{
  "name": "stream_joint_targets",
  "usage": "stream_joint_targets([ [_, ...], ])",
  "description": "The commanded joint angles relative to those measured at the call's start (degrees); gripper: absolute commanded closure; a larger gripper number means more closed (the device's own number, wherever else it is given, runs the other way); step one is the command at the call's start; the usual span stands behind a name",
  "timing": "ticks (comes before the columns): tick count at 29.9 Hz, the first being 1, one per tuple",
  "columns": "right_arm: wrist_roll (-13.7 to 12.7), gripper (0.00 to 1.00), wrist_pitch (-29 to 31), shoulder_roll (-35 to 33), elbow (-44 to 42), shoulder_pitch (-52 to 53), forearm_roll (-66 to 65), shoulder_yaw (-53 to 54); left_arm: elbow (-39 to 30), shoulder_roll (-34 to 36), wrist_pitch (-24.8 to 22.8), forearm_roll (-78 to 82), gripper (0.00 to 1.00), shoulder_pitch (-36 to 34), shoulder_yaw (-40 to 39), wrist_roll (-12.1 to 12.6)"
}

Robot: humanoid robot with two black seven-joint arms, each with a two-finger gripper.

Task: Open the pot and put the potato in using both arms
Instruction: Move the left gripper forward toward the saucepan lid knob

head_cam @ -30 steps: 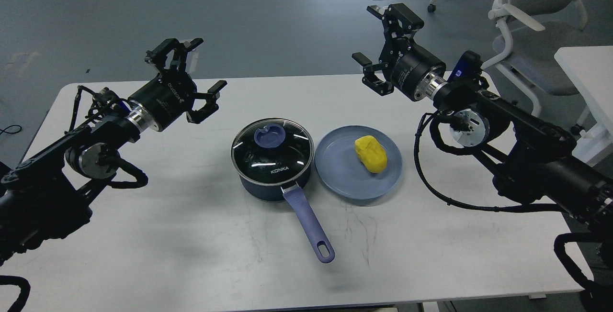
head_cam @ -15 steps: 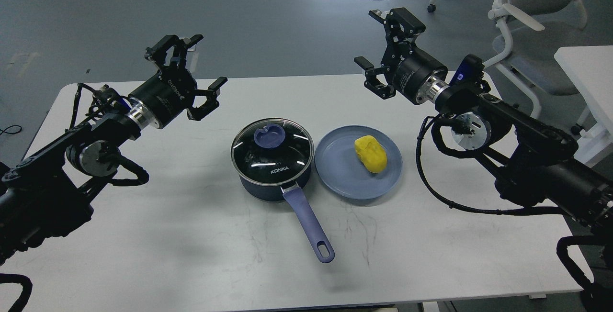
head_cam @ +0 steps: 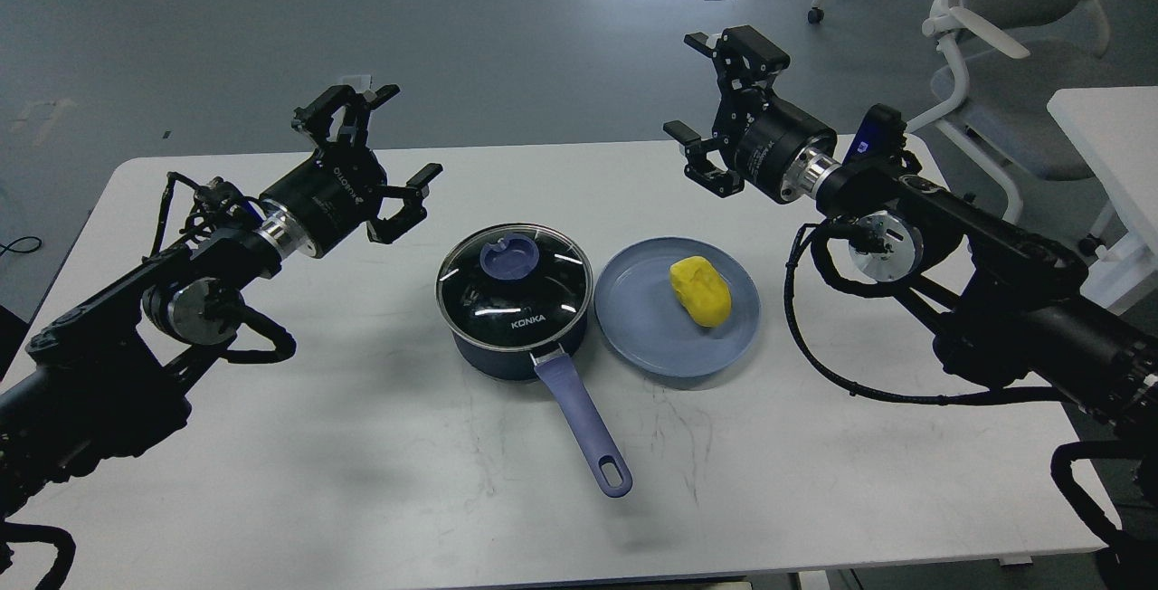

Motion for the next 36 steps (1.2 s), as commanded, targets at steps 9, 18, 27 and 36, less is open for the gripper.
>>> stream_joint_targets([
  [9,-1.4,0.0,-0.2,0.8,-2.0,0.8,-0.6,-0.1,0.2,-0.1,3.7,0.3,0.02,-0.2,0.0,3.0],
  [18,-1.4,0.0,-0.2,0.3,-1.9,0.7,-0.6,-0.1,0.5,-0.1,11.9,1.0,0.02,-2.9,0.2,2.7],
  [27,-1.4,0.0,-0.2,0.1,-1.9,0.7,-0.6,0.0,-0.5,3.0,16.2,28.3,0.02,-5.2,0.0,-4.5],
  [36,-1.3,0.0,-0.4,0.0,-1.9,0.7,-0.6,0.4,-0.6,3.0,26.1,58.8,0.02,-6.9,0.5,-15.8],
])
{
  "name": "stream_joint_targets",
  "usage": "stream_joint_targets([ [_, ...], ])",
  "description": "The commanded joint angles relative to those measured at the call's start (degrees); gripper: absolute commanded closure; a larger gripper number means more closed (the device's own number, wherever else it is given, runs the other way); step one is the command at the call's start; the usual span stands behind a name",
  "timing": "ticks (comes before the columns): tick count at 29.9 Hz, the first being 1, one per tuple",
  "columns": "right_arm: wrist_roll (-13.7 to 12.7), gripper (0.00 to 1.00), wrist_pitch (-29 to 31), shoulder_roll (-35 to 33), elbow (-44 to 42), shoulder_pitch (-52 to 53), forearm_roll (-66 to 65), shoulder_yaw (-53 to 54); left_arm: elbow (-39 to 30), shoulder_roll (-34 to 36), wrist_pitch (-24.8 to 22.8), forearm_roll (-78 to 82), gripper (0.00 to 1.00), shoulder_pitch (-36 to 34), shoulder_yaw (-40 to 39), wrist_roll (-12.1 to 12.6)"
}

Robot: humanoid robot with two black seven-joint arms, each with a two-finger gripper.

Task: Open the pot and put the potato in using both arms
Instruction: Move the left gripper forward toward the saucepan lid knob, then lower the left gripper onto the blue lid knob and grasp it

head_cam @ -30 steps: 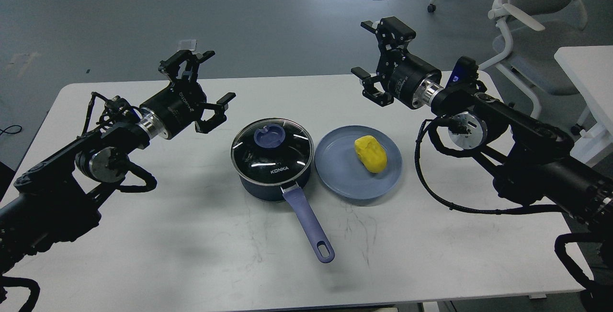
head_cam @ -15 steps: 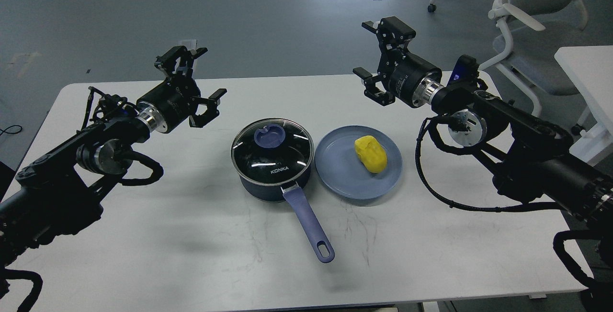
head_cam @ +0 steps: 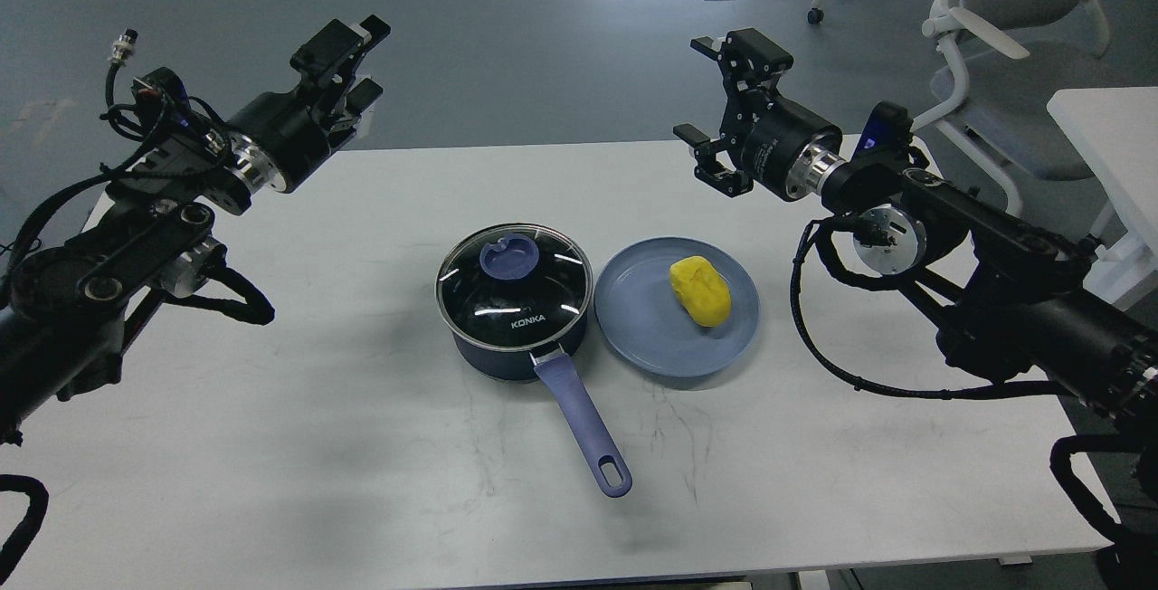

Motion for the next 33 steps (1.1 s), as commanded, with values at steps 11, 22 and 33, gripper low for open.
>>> stream_joint_targets([
  [11,0.2,0.0,-1.1,-0.3,0.0,0.0,0.0,0.5,0.0,0.6,9.6,14.7,0.02,-3.2,11.2,-1.1],
  [22,0.2,0.0,-1.2,-1.4,0.1,0.0,0.0,0.5,-0.2,1.2,27.5,33.4,0.02,-6.6,24.3,-1.1],
  [33,0.1,0.0,-1.2,-2.7,-0.2,-0.4,0.1,1.5,1.3,-6.5,30.1,36.0,0.02,-6.7,29.9,-1.1],
])
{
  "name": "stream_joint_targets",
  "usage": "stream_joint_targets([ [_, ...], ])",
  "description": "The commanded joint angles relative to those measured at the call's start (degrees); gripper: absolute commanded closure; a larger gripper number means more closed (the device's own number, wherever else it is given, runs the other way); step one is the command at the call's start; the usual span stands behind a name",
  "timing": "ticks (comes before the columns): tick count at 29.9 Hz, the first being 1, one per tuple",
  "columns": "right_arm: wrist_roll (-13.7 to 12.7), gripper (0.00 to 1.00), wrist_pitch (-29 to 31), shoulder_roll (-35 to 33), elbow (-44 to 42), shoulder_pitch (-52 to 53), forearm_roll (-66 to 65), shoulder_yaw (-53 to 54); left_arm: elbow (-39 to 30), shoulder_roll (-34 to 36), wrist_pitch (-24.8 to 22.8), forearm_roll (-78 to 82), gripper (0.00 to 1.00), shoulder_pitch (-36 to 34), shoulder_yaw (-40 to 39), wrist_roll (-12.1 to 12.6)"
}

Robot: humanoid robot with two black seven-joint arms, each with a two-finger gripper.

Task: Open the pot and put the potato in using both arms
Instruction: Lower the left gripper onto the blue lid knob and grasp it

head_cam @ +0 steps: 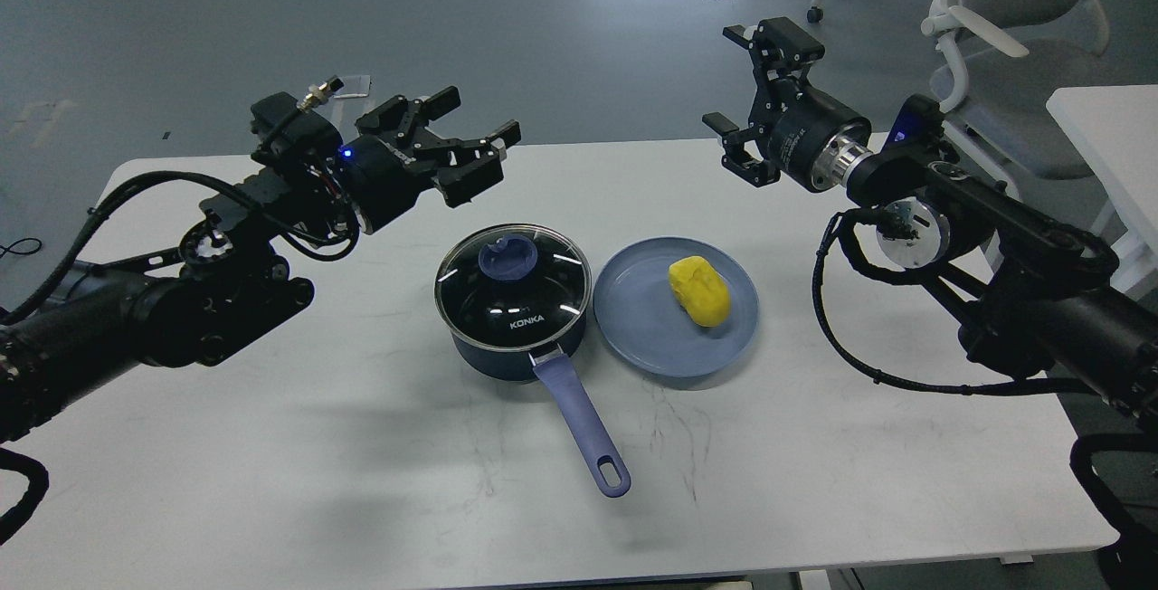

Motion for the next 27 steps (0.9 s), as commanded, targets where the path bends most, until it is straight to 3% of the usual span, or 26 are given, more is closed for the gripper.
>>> stream_joint_targets([
  [1,-0.3,0.0,0.0,-0.4,-0.2,-0.1,0.0,0.4,1.8,-2.5,2.6,4.1,0.02,0.2,5.0,0.0],
  [2,-0.3,0.0,0.0,-0.7,-0.5,-0.1,0.0,0.4,3.4,-3.6,4.7,5.9,0.02,0.3,6.4,0.0],
  [10,-0.3,0.0,-0.1,-1.6,-5.2,-0.2,0.5,0.4,4.6,-5.7,4.9,6.7,0.02,1.5,7.4,0.0],
  [27,-0.4,0.0,-0.1,-1.9,-5.3,0.0,0.5,-0.1,-1.7,1.9,4.9,7.6,0.02,6.9,7.4,0.0],
])
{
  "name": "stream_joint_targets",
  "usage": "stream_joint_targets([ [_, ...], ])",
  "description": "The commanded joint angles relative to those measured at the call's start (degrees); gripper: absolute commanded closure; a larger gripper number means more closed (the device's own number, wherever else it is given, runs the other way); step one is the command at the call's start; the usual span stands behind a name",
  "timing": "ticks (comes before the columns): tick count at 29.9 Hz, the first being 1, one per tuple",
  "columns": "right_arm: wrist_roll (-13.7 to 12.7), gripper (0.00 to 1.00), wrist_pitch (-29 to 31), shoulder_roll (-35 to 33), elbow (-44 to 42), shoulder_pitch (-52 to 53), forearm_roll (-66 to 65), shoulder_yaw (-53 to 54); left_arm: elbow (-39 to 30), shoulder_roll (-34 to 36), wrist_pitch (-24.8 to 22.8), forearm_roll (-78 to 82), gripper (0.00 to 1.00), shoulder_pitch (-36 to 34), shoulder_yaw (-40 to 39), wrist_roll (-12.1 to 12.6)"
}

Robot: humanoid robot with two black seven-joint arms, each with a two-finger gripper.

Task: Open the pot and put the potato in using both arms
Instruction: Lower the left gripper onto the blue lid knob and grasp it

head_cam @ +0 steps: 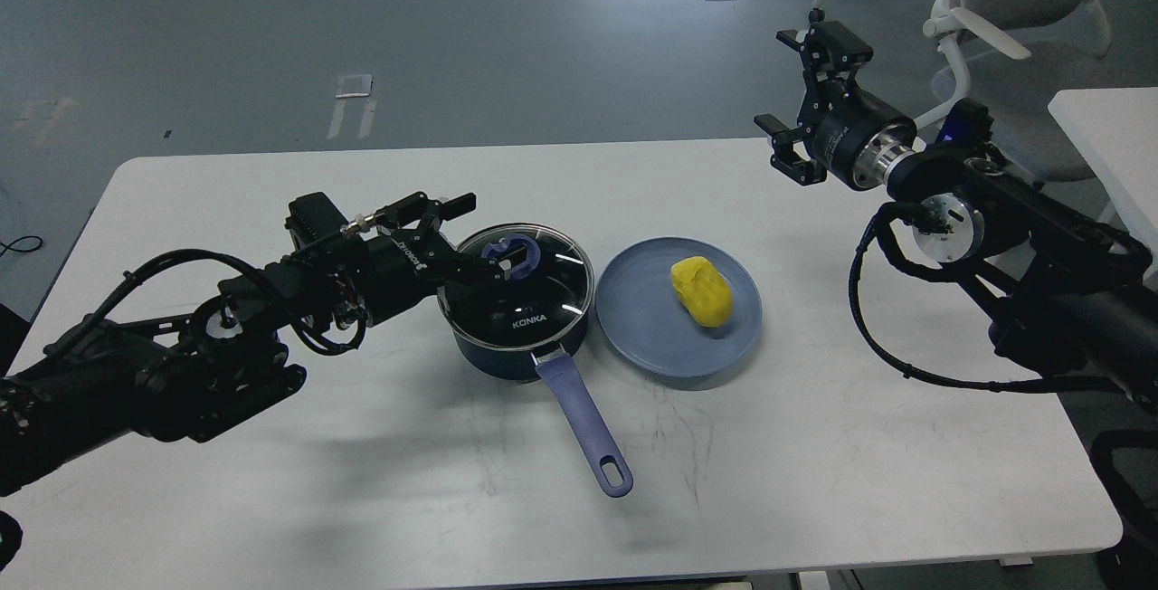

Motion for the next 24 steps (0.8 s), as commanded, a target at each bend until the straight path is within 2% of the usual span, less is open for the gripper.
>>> stream_joint_targets([
  [1,0.0,0.0,0.0,0.0,-0.1,-0.1,0.0,-0.1,-0.3,0.1,0.0,0.9,0.02,0.6,-0.1,0.0],
  [24,0.0,0.0,0.1,-0.5,-0.2,-0.2,-0.1,-0.5,-0.4,-0.1,0.0,3.8,0.02,0.3,-1.1,0.0],
])
